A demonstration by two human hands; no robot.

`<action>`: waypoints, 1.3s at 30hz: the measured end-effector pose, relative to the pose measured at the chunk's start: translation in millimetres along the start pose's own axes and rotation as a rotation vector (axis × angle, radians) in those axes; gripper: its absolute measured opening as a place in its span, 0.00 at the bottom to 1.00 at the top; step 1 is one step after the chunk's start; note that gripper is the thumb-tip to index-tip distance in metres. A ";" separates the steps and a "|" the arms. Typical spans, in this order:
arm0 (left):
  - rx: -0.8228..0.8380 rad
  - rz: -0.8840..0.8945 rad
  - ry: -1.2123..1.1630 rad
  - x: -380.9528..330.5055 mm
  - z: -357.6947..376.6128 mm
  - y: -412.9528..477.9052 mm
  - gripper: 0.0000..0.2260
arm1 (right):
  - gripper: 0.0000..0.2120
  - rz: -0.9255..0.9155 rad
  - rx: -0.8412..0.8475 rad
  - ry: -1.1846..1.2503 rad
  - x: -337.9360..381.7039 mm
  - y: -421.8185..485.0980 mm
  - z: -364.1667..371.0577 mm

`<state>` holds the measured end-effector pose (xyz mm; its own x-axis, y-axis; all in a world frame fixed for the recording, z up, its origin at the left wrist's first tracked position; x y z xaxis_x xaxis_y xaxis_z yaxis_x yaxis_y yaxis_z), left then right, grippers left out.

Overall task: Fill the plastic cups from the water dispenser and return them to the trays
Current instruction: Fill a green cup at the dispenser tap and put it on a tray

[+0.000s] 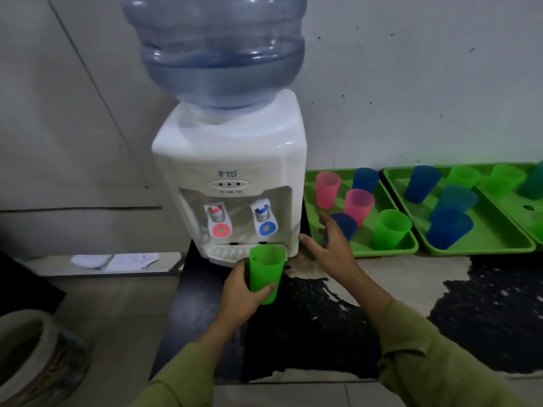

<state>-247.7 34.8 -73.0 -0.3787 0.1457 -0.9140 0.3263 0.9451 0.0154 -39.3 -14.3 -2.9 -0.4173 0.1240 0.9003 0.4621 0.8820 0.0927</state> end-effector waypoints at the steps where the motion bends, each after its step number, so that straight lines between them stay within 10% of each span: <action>1: -0.023 -0.020 0.011 7.7 -11.3 3.1 0.27 | 0.33 -0.010 0.008 0.003 2.7 2.7 7.2; 11: -0.140 -0.134 0.047 37.1 -63.1 46.5 0.26 | 0.32 0.016 -0.002 0.053 3.6 14.3 35.1; 24: -0.111 -0.014 -0.047 45.9 -79.4 87.3 0.30 | 0.04 0.015 0.024 -0.139 7.6 6.9 66.5; 39: -0.031 0.096 0.054 62.3 -86.3 99.4 0.31 | 0.11 -0.078 0.316 -0.313 68.1 45.8 153.1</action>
<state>-313.6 163.1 -93.4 -0.3928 0.2511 -0.8847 0.3371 0.9344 0.1155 -166.4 104.1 -2.5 -0.6802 0.1407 0.7194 0.1790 0.9836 -0.0231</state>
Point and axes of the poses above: each hand's wrist, its own y-axis towards the middle knuckle, its own z-axis out of the palm, x = y × z, the point moved 5 cm from there along y, towards the middle knuckle, and after that the axes turned 1 degree about z, right-handed, at the moved point
